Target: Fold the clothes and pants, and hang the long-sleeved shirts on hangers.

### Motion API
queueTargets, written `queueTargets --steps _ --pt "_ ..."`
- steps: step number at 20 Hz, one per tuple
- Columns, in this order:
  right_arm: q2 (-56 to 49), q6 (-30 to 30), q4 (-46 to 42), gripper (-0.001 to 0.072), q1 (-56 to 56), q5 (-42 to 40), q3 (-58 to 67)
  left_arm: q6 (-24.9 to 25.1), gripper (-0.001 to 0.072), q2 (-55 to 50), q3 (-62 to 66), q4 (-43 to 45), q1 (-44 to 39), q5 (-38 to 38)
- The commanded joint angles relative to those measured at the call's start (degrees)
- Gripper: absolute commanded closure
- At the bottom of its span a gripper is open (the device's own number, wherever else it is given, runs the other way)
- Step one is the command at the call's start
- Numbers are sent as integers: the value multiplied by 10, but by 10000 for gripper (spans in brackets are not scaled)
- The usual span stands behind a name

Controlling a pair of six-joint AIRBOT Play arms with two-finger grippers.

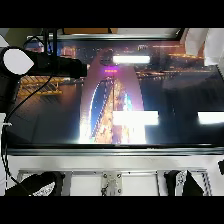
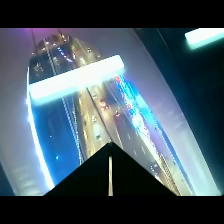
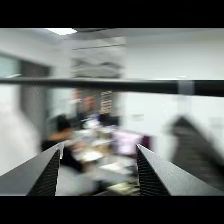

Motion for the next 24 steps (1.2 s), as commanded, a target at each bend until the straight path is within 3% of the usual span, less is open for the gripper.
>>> queueTargets --steps 1,5,9,12,15,20,21,23,24 --pt "-10 52 6 217 26 302 -12 -1 691 0 0 0 0 0" --pt "-34 72 -39 216 248 352 -99 -9 691 5 -14 -1 -3 -19" --pt "-72 95 -90 216 525 372 -174 -58 691 64 -150 -7 -10 56" --pt "-129 95 -90 216 680 372 -202 -61 691 97 -224 -41 -10 76" --pt "-186 95 -89 216 765 372 -203 -61 691 120 -264 -66 -10 80" --pt "-215 95 -89 219 788 372 -203 -61 691 138 -271 -65 -10 78" --pt "-215 95 -89 273 788 372 -203 -61 691 140 -271 -65 -10 78" --pt "-215 95 -89 699 788 372 -203 -61 691 140 -271 -65 -10 77" --pt "-215 95 -89 685 788 372 -203 -61 691 140 -271 -65 -10 78"
